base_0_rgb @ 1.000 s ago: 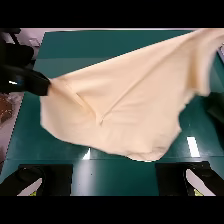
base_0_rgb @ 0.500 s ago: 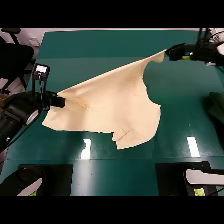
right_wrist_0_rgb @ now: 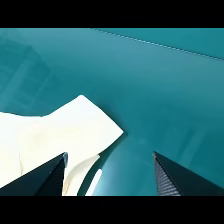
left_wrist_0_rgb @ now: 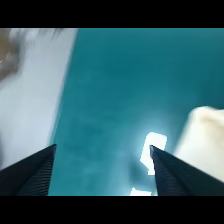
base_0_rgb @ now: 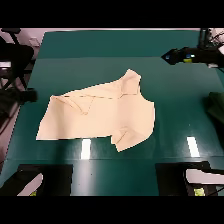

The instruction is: Fold the shirts.

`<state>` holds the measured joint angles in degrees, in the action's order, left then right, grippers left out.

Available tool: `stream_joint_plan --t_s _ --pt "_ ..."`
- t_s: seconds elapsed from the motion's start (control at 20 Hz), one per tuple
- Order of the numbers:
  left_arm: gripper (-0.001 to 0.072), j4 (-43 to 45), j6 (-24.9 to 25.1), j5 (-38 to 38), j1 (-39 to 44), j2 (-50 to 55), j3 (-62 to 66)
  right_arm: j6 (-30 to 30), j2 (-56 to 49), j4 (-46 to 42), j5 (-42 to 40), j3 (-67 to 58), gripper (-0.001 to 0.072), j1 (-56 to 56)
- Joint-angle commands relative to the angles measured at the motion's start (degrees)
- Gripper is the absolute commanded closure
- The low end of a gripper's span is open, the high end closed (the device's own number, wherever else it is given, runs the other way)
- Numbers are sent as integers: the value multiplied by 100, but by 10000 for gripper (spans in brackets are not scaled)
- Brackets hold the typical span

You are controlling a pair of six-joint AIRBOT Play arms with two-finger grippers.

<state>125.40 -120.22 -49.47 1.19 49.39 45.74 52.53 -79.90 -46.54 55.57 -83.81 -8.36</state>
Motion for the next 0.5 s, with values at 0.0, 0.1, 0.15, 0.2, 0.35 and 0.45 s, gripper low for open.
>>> stream_joint_plan --t_s 0.0,0.1,0.15,0.2,0.35,0.45 --pt "30 -1462 1853 -1152 -1108 2 149 181 404 -2 809 0 112 -450" --pt "32 -3088 3045 -1574 -1676 2 83 304 573 -2 1285 0 112 -710" --pt "34 -3770 3622 -1821 -1904 2 46 315 640 -2 1578 0 113 -826" --pt "45 -4286 4041 -2146 -2109 2 7 315 695 -2 1816 11 113 -922" --pt "42 -4524 4321 -2734 -2527 2 -195 308 1008 0 1768 461 113 -1152" --pt "42 -4627 4332 -2715 -2809 39 -551 291 1241 0 1764 986 113 -1298"
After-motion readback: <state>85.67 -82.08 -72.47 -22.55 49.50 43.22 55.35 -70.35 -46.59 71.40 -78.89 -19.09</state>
